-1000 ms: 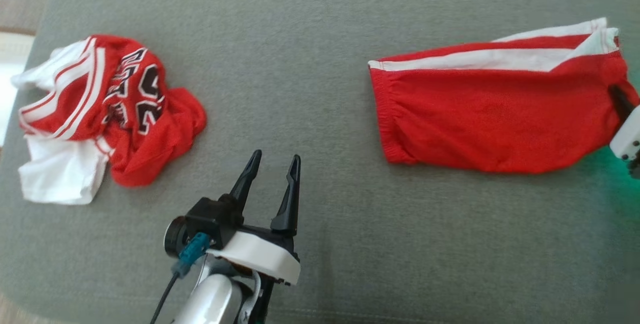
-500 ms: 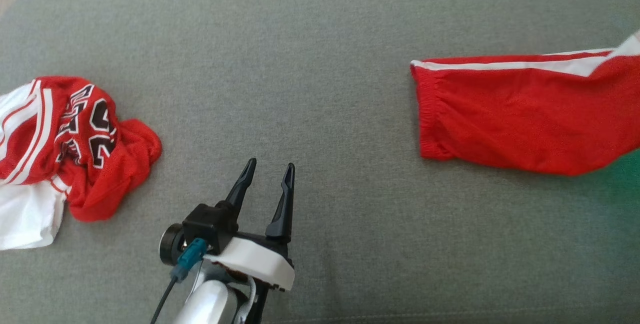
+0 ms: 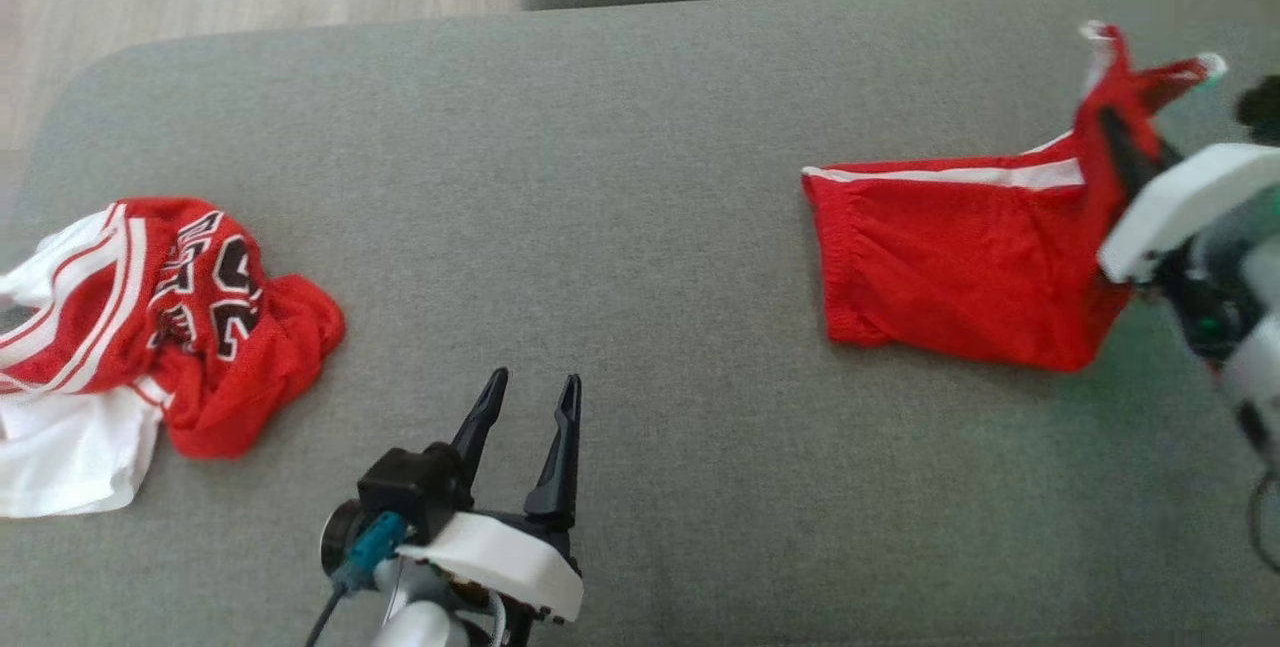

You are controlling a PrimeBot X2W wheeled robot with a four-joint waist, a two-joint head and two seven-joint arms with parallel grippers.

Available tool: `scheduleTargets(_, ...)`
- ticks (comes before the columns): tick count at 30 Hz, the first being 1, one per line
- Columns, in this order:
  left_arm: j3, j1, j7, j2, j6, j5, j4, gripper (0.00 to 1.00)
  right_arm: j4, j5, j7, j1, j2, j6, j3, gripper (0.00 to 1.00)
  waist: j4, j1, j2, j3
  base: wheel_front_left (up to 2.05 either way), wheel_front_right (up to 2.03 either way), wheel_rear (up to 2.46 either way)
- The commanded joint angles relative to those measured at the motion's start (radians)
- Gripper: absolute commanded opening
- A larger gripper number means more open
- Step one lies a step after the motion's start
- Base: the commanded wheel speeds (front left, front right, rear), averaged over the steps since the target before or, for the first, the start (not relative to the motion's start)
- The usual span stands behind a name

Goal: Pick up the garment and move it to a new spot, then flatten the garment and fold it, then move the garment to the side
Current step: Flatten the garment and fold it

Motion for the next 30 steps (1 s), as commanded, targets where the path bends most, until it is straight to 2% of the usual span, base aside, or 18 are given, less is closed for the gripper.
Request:
scheduleTargets(1,0.038,-0.018,-0.012,0.003,-0.001,-0.007,-0.036,1.00,-0.027,-0.012,-0.010,-0.021,0.004,0.007,0.008,0.00,0.010,0.0000,0.0000,-0.007,0.00,0.00,0.00)
scheduleTargets(9,0.034,0.000,-0.012,0.003,0.002,-0.027,-0.039,1.00,-0.097,-0.066,0.014,0.019,0.115,0.007,0.045,0.00,0.057,0.0000,0.0000,-0.021,0.00,0.00,0.00)
scheduleTargets(16,0.044,0.017,-0.012,0.003,-0.001,-0.026,-0.039,1.00,-0.123,-0.087,0.064,0.104,0.181,0.007,0.062,0.00,0.084,0.0000,0.0000,-0.019,0.00,0.00,0.00)
scheduleTargets(18,0.043,0.020,-0.012,0.003,-0.002,-0.027,-0.038,1.00,-0.137,-0.086,0.071,0.127,0.195,0.007,0.061,0.40,0.087,0.0000,0.0000,-0.019,0.00,0.00,0.00)
scheduleTargets(19,0.043,0.022,-0.012,0.003,-0.002,-0.028,-0.038,1.00,-0.149,-0.083,0.067,0.138,0.199,0.007,0.058,1.00,0.088,0.0000,0.0000,-0.020,0.00,0.00,0.00)
scheduleTargets(24,0.048,0.034,-0.012,0.003,0.000,-0.027,-0.030,1.00,-0.243,-0.077,0.008,0.207,0.191,0.007,0.034,1.00,0.077,0.0000,0.0000,-0.042,0.00,0.00,0.00)
scheduleTargets(30,0.074,0.067,-0.012,0.003,0.000,-0.018,-0.028,1.00,-0.325,-0.149,-0.142,0.387,0.153,0.007,-0.011,1.00,0.047,0.0000,0.0000,-0.094,0.00,0.00,0.00)
